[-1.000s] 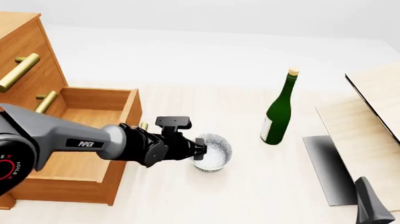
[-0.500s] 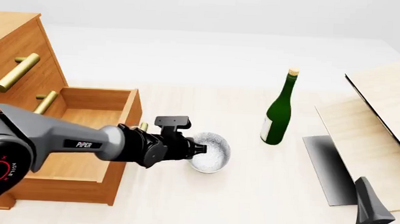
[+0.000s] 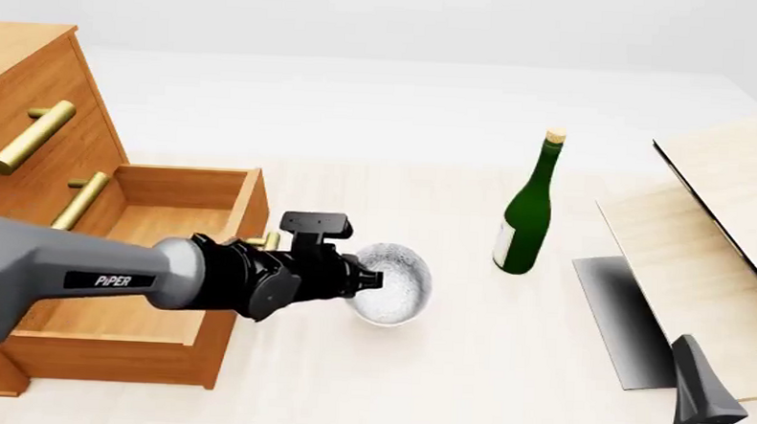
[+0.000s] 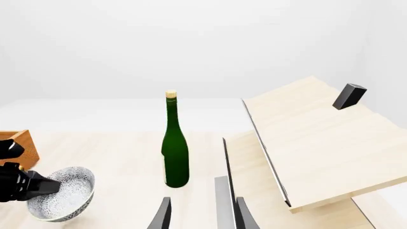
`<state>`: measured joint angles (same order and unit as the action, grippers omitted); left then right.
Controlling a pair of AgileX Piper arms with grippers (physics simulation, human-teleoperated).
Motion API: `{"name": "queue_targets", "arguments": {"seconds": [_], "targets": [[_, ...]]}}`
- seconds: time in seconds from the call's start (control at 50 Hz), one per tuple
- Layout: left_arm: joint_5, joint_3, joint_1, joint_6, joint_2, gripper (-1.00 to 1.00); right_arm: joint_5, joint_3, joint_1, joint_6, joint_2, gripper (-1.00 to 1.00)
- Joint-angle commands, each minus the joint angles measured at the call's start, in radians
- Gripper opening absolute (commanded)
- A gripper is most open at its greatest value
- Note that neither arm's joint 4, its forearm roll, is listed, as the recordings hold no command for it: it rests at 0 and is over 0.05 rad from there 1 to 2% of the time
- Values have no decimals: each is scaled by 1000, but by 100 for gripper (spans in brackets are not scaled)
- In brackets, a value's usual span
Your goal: Put the bowl in the bottom drawer of the cabinet and close it.
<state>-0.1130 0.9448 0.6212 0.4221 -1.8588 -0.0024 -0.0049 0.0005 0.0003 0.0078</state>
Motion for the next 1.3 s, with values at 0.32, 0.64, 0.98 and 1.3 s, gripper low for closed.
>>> {"name": "queue_targets", "arguments": {"seconds": [0.32,0.64,0.98,1.3], "targets": [[1,-62,-10,-44,108,-100,0,1,0,0,-1,100],[4,-101,-13,-58,170,-100,0,1,0,0,-1,100],[7,-142,-21,-78,235,-100,0,1,0,0,-1,100],[23,-180,-33,-101,310,-100,0,1,0,0,-1,100]]}}
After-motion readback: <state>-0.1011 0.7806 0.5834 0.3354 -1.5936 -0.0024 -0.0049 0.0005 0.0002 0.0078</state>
